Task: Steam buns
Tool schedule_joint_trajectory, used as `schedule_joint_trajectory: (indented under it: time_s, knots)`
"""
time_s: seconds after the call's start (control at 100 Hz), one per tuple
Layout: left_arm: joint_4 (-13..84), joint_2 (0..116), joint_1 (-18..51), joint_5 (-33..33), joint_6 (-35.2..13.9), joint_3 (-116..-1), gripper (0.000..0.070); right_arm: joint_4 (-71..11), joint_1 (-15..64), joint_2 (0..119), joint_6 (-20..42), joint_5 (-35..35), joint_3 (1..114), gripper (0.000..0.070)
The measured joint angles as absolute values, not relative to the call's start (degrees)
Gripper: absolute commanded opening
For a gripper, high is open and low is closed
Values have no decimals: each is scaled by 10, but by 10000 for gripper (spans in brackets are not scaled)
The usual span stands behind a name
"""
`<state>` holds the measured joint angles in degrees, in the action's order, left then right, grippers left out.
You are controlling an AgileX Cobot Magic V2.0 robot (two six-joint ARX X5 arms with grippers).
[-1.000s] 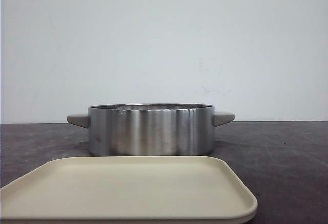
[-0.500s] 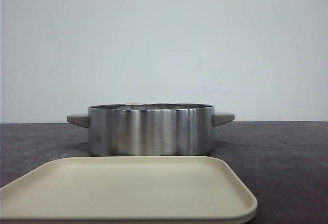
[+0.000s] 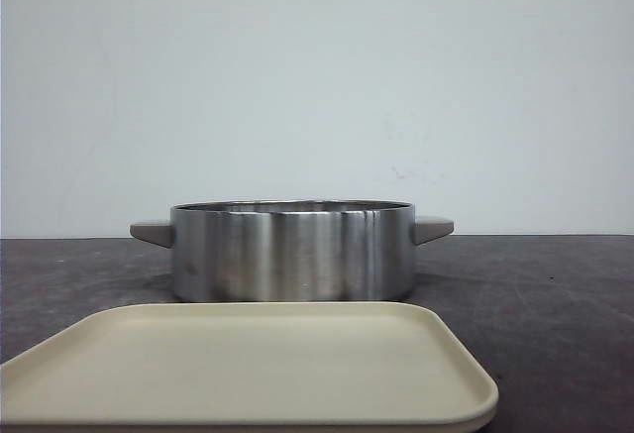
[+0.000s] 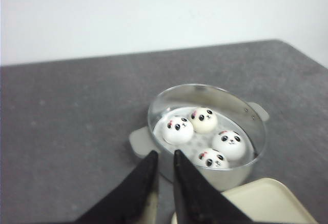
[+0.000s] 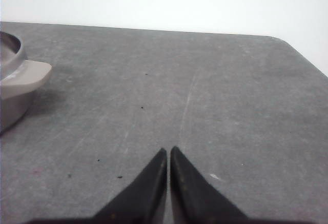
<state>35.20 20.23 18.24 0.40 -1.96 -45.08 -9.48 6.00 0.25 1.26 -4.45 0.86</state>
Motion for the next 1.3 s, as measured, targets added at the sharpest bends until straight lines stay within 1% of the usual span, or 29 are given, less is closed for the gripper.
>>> schedule_joint_trajectory:
  time_s: [0.08, 0.17, 0.33, 0.47, 0.61, 0.75, 0.95, 1.16, 1.3]
  knots:
    - [311, 147, 141, 4, -8, -378, 6, -95, 60, 3, 13, -45, 9, 8]
    - [269, 81, 90, 18, -9, -295, 6, -95, 60, 3, 13, -44, 9, 8]
    - [168, 2, 14, 53, -35, -173, 6, -95, 60, 3, 13, -45, 9, 8]
    - [85, 4, -17, 86, -63, -98, 11, -95, 60, 3, 13, -45, 9, 8]
    - [44, 3, -20, 89, -79, -48, 11, -95, 60, 3, 13, -45, 9, 8]
    - [34, 3, -20, 74, -82, -29, 16, -95, 60, 3, 12, -45, 9, 8]
    - [41, 2, -21, 70, -80, -18, 23, -94, 60, 3, 13, -45, 9, 8]
    - [103, 3, -28, 65, -58, -18, 27, -94, 60, 3, 13, -45, 9, 8]
    - [102, 4, -30, 63, -32, -18, 27, -94, 60, 3, 13, -45, 9, 8]
